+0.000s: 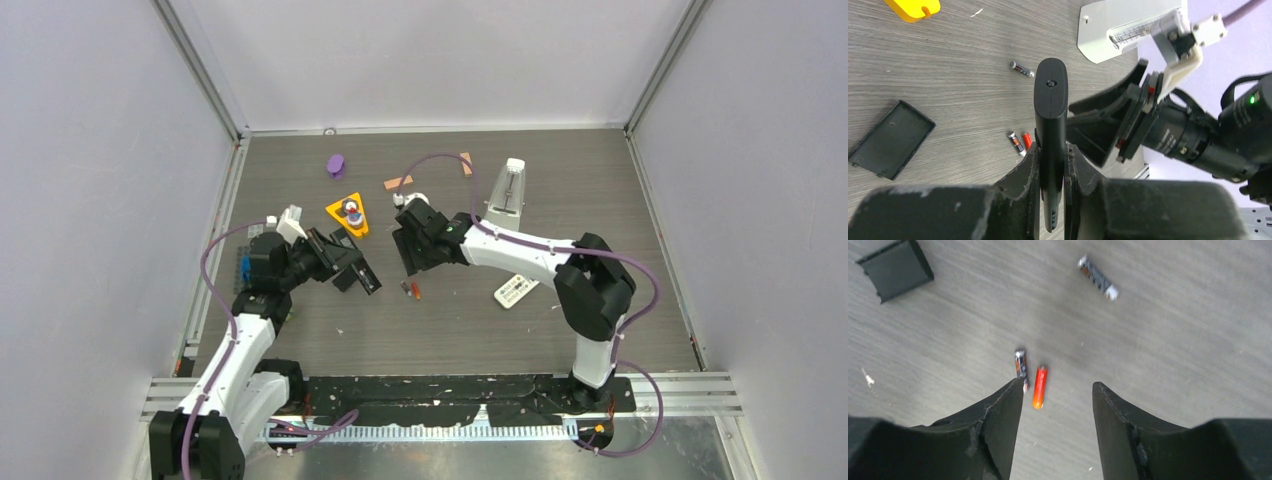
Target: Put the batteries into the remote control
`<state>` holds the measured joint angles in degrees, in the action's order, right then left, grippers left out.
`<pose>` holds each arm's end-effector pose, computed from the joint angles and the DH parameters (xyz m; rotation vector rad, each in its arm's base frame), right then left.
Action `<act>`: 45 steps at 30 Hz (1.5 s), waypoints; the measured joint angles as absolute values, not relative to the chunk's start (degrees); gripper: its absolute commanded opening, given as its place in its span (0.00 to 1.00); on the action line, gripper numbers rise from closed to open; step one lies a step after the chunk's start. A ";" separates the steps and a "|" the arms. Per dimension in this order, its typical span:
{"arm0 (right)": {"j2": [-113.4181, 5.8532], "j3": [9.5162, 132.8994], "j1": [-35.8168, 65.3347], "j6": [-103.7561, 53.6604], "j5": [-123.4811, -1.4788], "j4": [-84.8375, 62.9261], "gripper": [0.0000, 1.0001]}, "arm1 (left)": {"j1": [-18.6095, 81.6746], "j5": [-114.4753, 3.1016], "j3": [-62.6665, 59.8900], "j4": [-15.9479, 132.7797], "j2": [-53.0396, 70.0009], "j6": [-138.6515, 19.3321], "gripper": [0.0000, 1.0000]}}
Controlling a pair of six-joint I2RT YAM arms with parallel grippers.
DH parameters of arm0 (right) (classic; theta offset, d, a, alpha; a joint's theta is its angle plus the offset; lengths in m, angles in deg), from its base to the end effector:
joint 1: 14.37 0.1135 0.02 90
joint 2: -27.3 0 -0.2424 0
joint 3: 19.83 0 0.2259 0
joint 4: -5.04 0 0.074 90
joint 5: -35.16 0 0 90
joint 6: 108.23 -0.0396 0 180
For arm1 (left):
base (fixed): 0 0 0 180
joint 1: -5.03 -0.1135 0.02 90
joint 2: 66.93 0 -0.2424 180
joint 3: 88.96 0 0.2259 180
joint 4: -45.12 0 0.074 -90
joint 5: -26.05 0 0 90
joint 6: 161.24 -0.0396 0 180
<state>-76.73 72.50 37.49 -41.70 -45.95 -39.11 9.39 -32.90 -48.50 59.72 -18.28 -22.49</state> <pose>0.2293 0.2821 0.2092 -0.5683 2.4961 0.3229 0.1809 -0.0343 0.2215 -0.4244 2.0428 -1.1194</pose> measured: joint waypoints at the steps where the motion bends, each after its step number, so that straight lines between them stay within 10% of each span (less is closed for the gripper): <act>1: -78.04 74.05 36.94 -39.66 -45.65 -39.24 0.62 | 9.39 -32.94 -48.32 59.98 -18.20 -22.64 0.00; 21: -93.36 86.01 29.03 -10.46 -57.87 -40.34 0.58 | 9.39 -30.43 -47.32 59.11 -16.56 -24.28 0.00; 45: -95.92 88.06 29.18 -9.37 -58.70 -40.47 0.08 | 9.39 -30.43 -46.47 59.13 -16.56 -25.24 0.00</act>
